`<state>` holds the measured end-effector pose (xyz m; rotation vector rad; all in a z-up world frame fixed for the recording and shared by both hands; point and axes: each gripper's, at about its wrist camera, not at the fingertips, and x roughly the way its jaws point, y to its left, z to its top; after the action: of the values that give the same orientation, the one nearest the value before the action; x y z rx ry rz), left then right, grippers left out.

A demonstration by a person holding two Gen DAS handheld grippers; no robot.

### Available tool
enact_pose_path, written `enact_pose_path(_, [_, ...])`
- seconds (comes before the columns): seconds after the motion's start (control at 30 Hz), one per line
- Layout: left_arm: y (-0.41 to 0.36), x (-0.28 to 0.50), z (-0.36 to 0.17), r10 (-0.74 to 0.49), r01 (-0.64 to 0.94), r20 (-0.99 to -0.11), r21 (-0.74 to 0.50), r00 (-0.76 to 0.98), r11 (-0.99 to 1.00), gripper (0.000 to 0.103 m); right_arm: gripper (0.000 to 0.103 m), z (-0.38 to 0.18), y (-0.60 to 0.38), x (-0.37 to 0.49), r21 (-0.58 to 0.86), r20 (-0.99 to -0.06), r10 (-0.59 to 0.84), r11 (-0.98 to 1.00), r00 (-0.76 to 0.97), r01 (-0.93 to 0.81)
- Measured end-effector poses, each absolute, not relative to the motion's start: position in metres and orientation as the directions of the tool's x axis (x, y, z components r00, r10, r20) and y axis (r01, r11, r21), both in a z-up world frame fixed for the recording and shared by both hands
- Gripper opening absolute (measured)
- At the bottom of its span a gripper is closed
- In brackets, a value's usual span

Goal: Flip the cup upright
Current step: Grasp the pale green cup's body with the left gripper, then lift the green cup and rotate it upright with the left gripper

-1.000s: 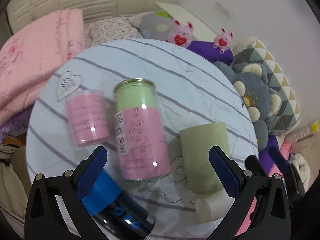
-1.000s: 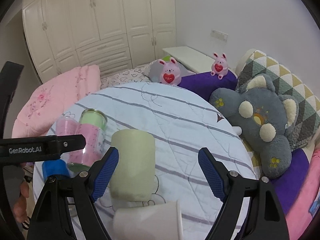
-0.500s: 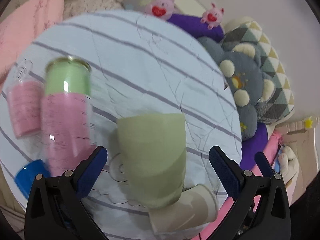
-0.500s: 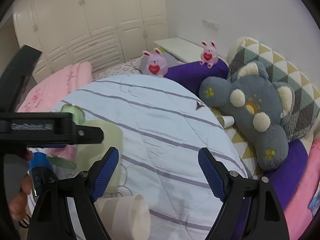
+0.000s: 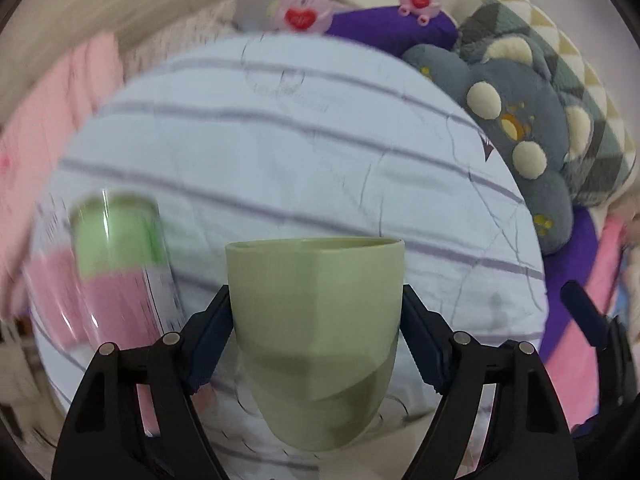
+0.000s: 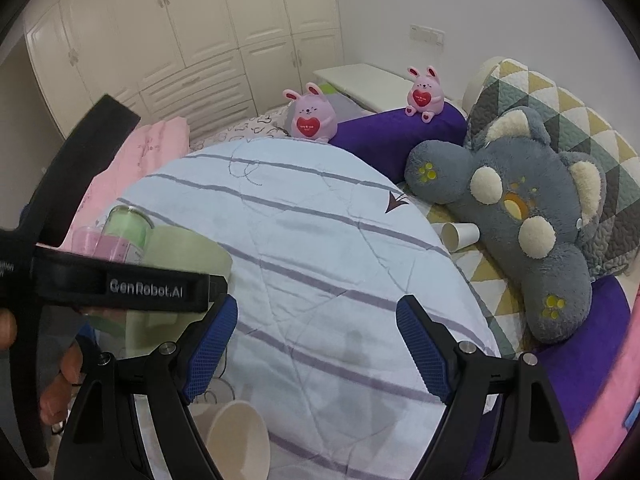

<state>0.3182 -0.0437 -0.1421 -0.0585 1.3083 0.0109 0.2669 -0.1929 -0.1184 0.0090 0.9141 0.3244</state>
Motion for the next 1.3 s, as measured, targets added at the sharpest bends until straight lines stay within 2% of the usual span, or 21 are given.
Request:
enact_pose_path(0.43, [-0.051, 0.359, -0.147, 0.018, 0.04, -0.956, 0.031, 0.293, 0.999, 0.081, 0.083, -0.137, -0.194, 0.3, 0.162, -0.799, 0.284, 0.951, 0.53, -0.264])
enact_pose_path(0.57, [-0.053, 0.359, -0.149, 0.008, 0.026, -0.966, 0.015, 0.259, 1.0, 0.085, 0.083, -0.142, -0.194, 0.303, 0.183, -0.812, 0.299, 0.946, 0.502, -0.267])
enact_pose_path(0.83, [-0.029, 0.326, -0.114, -0.07, -0.058, -0.939, -0.095, 0.337, 0.994, 0.089, 0.083, -0.128, -0.195, 0.297, 0.245, -0.819, 0.35, 0.93, 0.454, -0.276])
enact_pose_path(1.07, [-0.002, 0.29, -0.084, 0.005, -0.114, -0.901, -0.049, 0.434, 0.992, 0.101, 0.083, -0.109, -0.184, 0.296, 0.246, -0.815, 0.361, 0.924, 0.452, -0.294])
enact_pose_path(1.3, [0.036, 0.264, -0.062, -0.004, -0.192, -0.859, -0.12, 0.512, 0.974, 0.102, 0.083, -0.094, -0.163, 0.284, 0.175, -0.816, 0.314, 0.934, 0.485, -0.31])
